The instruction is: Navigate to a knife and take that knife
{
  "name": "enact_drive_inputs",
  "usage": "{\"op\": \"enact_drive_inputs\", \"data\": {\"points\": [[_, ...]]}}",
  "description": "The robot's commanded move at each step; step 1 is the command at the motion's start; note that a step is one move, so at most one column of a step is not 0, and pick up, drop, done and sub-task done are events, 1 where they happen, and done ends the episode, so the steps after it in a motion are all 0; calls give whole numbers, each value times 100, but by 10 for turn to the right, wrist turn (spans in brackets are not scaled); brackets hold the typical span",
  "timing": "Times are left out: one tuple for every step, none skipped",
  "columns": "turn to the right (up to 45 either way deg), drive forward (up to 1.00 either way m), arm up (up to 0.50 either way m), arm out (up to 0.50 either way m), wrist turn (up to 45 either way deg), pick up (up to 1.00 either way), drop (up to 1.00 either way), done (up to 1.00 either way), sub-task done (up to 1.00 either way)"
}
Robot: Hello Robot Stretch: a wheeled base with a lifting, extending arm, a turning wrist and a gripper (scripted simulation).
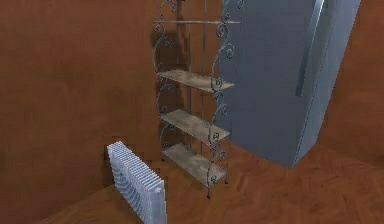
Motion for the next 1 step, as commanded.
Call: {"op": "enact_drive_inputs", "data": {"points": [[0, 30, 0, 0, 0, 0, 0, 0, 0]]}}
